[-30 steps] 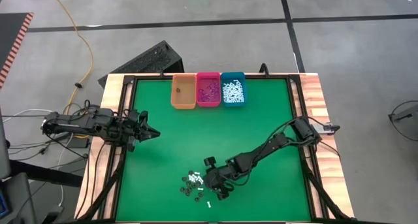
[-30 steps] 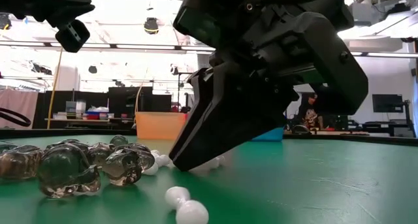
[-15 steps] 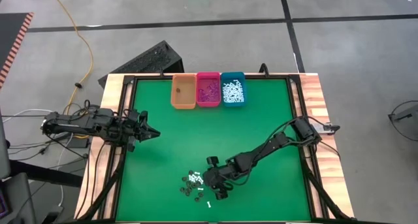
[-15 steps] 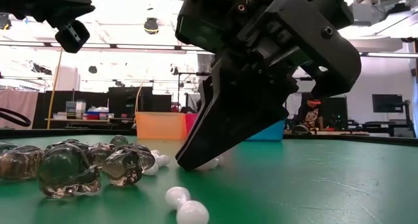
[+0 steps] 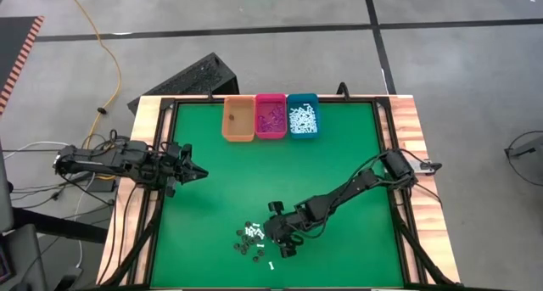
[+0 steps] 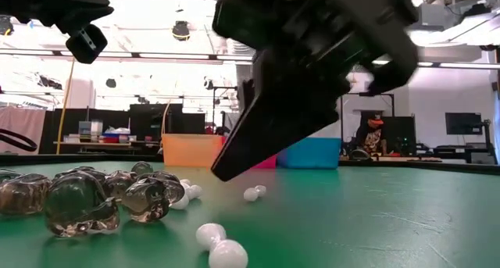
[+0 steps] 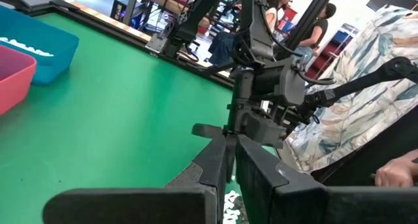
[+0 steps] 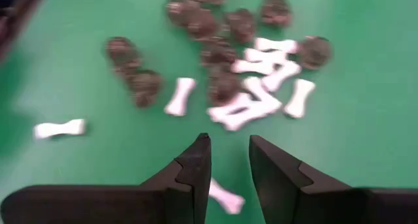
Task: Sort Halloween decoration
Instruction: Put the white bone toy into the blue bin
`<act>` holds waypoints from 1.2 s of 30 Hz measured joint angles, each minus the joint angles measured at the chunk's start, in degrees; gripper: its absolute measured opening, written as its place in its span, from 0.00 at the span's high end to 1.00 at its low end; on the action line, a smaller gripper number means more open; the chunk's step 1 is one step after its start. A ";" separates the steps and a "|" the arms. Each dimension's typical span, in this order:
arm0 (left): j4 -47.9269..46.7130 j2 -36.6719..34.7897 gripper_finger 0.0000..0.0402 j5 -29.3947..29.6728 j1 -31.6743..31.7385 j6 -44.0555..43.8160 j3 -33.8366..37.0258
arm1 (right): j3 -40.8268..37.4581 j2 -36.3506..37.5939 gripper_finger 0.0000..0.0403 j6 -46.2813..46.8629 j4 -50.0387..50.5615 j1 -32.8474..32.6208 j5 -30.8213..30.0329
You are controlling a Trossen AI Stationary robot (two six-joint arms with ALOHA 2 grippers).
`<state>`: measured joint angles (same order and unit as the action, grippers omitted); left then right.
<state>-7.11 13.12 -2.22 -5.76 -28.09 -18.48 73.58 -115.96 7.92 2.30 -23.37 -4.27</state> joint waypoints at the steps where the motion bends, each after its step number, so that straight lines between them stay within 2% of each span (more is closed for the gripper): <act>1: 0.00 -0.02 0.94 0.00 0.00 0.03 0.00 | 0.01 0.02 0.67 -0.14 0.12 -0.31 0.47; 9: -0.02 0.01 0.94 0.11 0.00 0.59 0.00 | 0.09 0.11 0.67 -0.87 6.36 -1.95 1.17; 16: 0.01 -0.02 0.94 1.44 0.02 0.64 0.00 | 0.24 -0.22 0.67 -0.97 7.84 -1.19 1.42; 20: 0.00 -0.01 0.94 1.42 0.02 0.62 0.00 | 0.16 1.14 0.68 3.29 8.45 -1.38 0.08; 24: -0.02 0.01 0.94 1.10 0.02 0.57 0.00 | 0.13 5.84 0.69 15.36 17.42 -2.53 -2.11; 28: -0.04 -0.01 0.94 1.09 0.02 0.54 0.00 | 0.14 10.22 0.69 28.00 28.43 -6.59 -3.58; 30: -0.04 0.01 0.94 1.09 0.00 0.47 0.00 | 0.13 12.24 0.69 38.15 34.23 -8.38 -3.42; 33: -0.04 0.00 0.94 1.13 0.00 0.09 0.00 | 0.19 13.88 0.70 58.73 41.83 -9.90 -3.31; 36: -0.02 0.00 0.94 1.50 0.01 0.01 0.00 | 0.07 13.53 0.69 71.05 44.90 -11.65 -3.84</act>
<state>-7.14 13.11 -0.72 -5.75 -28.08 -18.48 73.65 -102.43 78.97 47.20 -35.02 -8.11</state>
